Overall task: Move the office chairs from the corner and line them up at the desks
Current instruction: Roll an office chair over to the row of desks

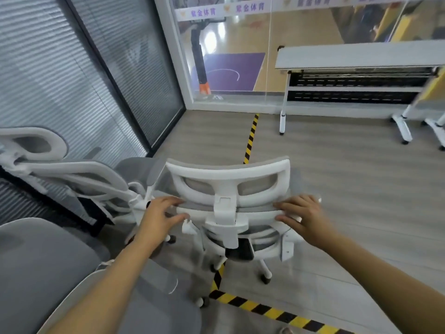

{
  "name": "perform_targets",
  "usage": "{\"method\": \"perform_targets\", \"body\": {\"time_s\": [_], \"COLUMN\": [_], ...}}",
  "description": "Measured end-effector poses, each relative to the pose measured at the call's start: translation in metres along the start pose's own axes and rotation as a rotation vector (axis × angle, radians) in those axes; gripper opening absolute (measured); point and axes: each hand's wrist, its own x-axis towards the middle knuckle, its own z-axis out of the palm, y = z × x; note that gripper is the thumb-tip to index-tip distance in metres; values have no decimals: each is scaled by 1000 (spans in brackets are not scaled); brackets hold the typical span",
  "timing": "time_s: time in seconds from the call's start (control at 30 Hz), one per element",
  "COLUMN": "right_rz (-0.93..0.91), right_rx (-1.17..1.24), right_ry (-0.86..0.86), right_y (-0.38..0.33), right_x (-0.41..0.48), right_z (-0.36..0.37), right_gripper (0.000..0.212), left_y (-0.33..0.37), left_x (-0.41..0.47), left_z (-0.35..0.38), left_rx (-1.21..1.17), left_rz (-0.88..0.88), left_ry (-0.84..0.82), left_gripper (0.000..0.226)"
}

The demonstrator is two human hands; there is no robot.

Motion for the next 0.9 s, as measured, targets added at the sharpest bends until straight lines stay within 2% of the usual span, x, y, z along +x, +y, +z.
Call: {"method": "perform_targets", "body": {"time_s": [0.13, 0.3, 0.43, 0.7, 0.77, 0.9], "right_rz": [156, 345, 397, 506, 539, 620], "right_rx": [48, -105, -199, -226, -173, -303], "right_ry": [-1, -27, -48, 145, 206, 239], "right_y": [49, 81, 92, 100, 98, 90], "right_x": [13, 29, 19, -27, -40, -62], "right_z": [-33, -65, -78, -88, -91, -105], "right_gripper": [52, 47, 47, 23, 22, 27], "left_y": [30, 75, 92, 110, 115, 135], "left_x": [3, 21, 35, 84, 102, 130], "left_z": [53, 107, 128, 152, 160, 184], "left_rx": [-31, -68, -42, -42, -20, -18], "left_rz": [24, 35, 38, 222, 266, 403], "left_ry": [63, 117, 74, -74, -128, -204], "left_gripper": [38, 38, 38, 37, 37, 39]}}
